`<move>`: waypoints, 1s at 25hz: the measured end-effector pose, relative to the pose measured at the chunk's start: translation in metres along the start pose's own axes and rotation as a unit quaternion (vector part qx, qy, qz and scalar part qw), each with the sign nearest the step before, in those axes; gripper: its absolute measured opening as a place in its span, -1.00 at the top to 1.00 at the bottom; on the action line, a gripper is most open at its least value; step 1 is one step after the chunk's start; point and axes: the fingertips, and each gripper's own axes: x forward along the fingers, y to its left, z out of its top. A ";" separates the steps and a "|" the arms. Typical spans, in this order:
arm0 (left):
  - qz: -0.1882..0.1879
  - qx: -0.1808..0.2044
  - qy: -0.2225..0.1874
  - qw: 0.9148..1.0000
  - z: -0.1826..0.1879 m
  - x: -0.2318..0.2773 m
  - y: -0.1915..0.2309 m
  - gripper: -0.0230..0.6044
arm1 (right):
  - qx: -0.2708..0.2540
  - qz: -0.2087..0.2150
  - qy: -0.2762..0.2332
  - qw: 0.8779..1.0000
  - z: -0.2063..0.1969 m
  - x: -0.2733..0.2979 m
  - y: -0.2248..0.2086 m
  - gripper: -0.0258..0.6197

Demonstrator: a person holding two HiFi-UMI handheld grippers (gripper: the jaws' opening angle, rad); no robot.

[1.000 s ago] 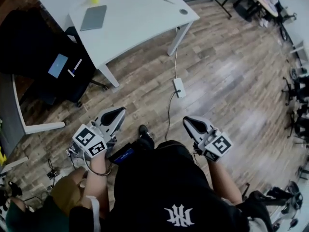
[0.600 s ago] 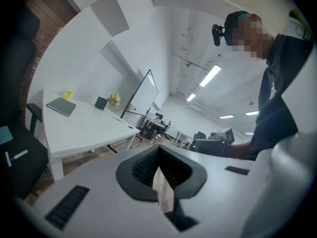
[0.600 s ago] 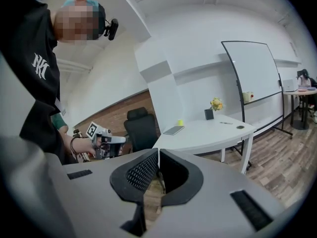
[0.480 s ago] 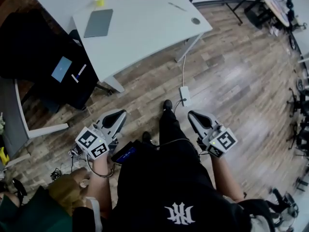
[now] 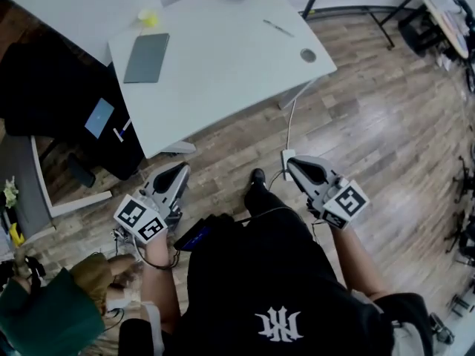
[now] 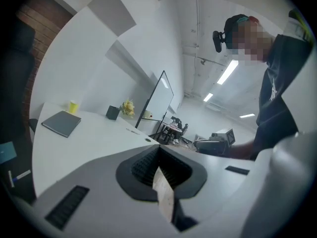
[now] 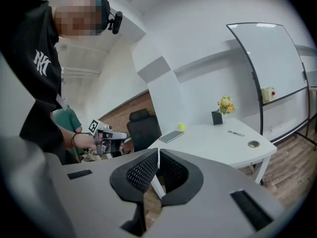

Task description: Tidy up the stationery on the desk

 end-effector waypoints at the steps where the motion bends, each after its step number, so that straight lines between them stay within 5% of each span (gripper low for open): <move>1: 0.008 0.001 -0.003 1.000 0.007 0.007 0.003 0.92 | 0.000 0.008 0.003 1.000 0.005 0.006 -0.011 0.81; 13: 0.058 0.011 -0.011 0.998 0.060 0.067 0.052 0.92 | -0.010 0.062 -0.014 0.998 0.054 0.071 -0.098 0.81; 25: 0.049 0.023 0.003 0.999 0.130 0.106 0.171 0.92 | -0.011 0.088 0.008 0.996 0.119 0.209 -0.145 0.81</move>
